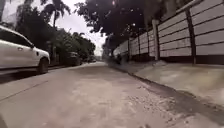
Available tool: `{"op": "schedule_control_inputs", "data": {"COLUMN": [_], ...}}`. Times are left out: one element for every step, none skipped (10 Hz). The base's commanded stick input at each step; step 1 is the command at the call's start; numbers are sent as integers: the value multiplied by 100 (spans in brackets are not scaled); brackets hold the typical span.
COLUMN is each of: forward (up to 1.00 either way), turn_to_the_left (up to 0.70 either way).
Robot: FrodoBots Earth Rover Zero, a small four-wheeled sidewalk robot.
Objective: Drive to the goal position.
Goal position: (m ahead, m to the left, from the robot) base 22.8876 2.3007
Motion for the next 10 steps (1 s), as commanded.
{"op": "schedule_control_inputs", "data": {"forward": [70, 70, 70, 70, 70, 70, 70, 70, 70, 70], "turn_to_the_left": [0, 0, 0, 0, 0, 0, 0, 0, 0, 0]}}
